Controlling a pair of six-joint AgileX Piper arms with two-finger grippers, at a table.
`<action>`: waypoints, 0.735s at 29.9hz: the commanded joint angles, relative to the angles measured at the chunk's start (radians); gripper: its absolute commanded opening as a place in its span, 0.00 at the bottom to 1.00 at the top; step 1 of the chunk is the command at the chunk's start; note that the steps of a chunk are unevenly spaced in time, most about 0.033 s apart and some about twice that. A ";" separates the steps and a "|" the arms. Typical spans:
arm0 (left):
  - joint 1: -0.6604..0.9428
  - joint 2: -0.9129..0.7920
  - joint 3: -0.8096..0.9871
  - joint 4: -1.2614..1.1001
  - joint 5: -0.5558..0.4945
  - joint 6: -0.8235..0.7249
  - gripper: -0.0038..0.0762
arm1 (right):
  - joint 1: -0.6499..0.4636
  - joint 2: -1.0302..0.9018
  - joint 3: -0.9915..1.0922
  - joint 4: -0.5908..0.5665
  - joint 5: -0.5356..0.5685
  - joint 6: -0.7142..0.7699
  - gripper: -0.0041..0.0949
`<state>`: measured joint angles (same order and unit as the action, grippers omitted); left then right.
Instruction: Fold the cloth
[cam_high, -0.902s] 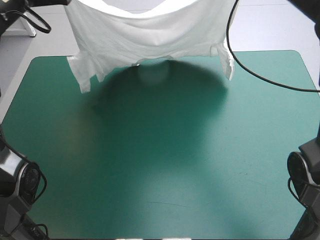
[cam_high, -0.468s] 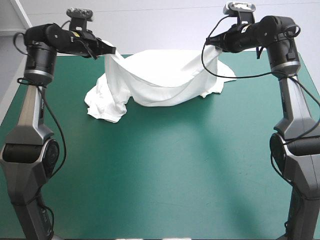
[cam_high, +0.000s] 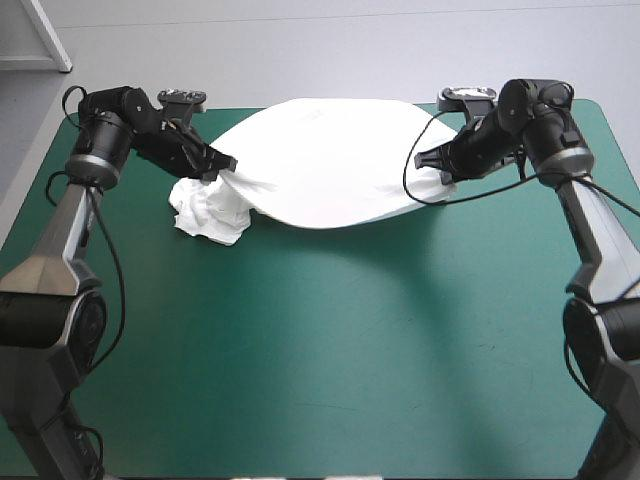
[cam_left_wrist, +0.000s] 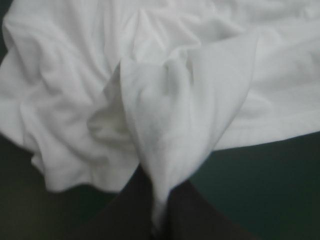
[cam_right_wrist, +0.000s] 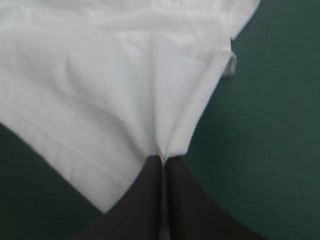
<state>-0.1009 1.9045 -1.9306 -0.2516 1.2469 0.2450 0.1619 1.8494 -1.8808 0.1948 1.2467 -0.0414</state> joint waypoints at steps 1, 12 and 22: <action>-0.005 -0.204 0.158 0.015 0.044 -0.010 0.04 | -0.003 -0.225 0.182 -0.092 0.000 -0.007 0.03; -0.009 -0.702 0.813 -0.020 0.046 -0.076 0.04 | -0.003 -0.675 0.771 -0.109 0.000 0.006 0.03; -0.009 -0.956 1.140 0.035 0.048 -0.180 0.04 | -0.003 -0.944 1.186 -0.024 0.004 0.032 0.03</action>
<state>-0.1061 1.0092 -0.8112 -0.2009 1.2427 0.0933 0.1619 0.9675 -0.7420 0.1257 1.2319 -0.0089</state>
